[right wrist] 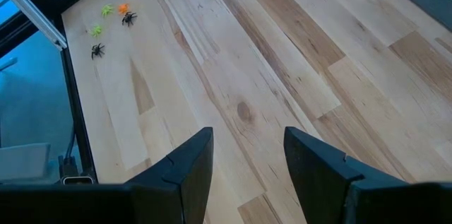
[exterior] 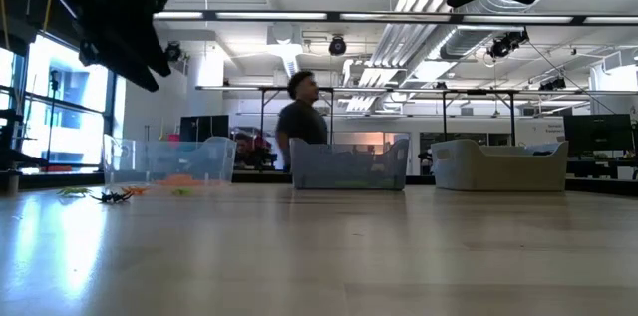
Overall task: Sort Halloween decoration
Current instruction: Put the orange spider toy into the transparent bin
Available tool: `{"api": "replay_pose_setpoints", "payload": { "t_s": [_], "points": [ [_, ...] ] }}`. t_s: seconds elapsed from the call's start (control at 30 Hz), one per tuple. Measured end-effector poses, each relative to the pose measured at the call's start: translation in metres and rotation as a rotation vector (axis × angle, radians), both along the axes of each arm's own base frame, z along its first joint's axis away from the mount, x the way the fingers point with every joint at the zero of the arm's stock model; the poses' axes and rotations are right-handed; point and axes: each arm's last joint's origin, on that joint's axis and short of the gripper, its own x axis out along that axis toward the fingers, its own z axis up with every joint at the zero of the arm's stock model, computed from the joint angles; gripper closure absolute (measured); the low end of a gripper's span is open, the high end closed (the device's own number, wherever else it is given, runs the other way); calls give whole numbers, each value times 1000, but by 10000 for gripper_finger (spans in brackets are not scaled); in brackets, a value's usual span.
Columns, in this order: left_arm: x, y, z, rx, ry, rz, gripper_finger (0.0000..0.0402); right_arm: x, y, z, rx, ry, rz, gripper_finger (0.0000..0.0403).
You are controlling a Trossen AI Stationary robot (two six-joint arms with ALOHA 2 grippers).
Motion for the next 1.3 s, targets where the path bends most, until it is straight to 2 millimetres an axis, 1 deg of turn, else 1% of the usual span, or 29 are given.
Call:
{"api": "replay_pose_setpoints", "payload": {
  "t_s": [0.1,0.17,0.27,0.33,0.43,0.7,0.87,0.97,1.07,1.3],
  "points": [
    [1,-20,-8,-9,14,-10,186,0,0,0,0,0,0,231],
    [0,-29,-16,4,52,14,186,0,0,0,0,0,0,231],
    [0,-37,-29,44,124,57,186,0,0,0,1,-1,0,231],
    [1,-37,-37,101,165,87,186,0,0,0,0,0,0,231],
    [5,-33,-45,151,217,129,186,0,0,0,0,0,0,231],
    [22,-20,-71,156,385,186,186,0,0,0,0,0,0,231],
    [31,-8,-81,178,447,209,186,0,0,0,0,-1,0,231],
    [36,1,-86,181,456,208,186,0,0,0,0,0,0,231],
    [38,10,-95,154,462,201,186,0,0,0,0,0,0,231],
    [33,23,-114,108,444,225,186,0,0,0,0,-1,0,231]
  ]
}}
